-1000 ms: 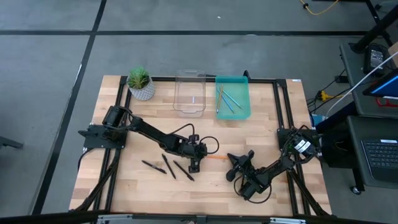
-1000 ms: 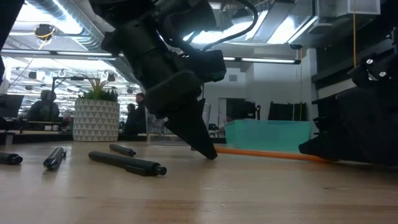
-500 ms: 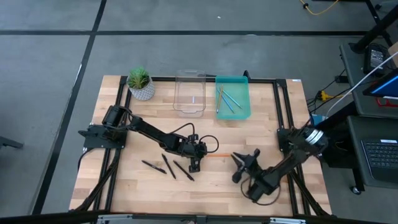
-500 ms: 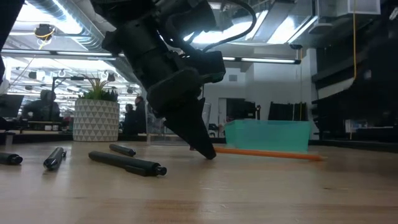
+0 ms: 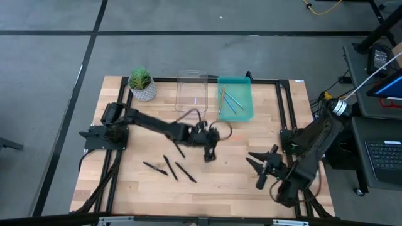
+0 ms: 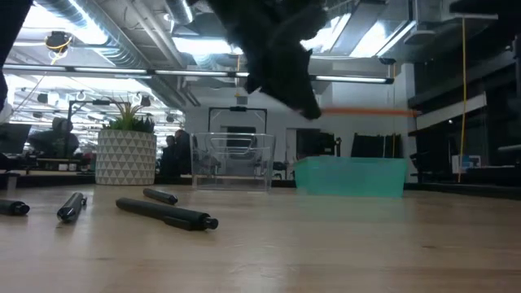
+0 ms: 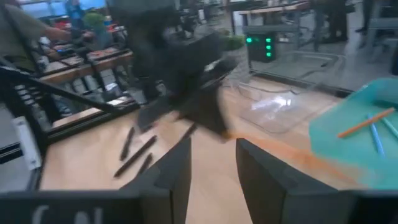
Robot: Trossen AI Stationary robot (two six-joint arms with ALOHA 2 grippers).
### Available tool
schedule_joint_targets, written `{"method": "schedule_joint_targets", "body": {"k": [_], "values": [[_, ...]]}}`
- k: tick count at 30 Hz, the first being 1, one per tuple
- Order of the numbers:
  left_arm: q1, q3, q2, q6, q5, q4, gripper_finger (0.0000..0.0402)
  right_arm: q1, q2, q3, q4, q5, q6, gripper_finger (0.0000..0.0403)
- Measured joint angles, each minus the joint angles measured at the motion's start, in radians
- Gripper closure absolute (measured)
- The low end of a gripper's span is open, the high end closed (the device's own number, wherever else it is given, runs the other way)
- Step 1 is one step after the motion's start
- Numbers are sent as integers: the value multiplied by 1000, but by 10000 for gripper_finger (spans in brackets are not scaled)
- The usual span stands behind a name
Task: Sort pens & pencils
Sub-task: Put the orange pencil into the blue bin
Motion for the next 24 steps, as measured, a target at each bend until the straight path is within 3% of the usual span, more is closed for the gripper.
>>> {"method": "schedule_joint_targets", "body": {"k": [5,12,18,24], "values": [[136,91,2,-28,-16,-2,385,38,-95,0,5,29,-133,276],[319,110,15,-153,-1,48,385,61,-180,0,12,67,-299,276],[382,117,100,-234,82,142,385,60,-199,0,7,78,-358,276],[396,281,232,-230,113,129,385,60,-199,0,6,79,-358,276]]}}
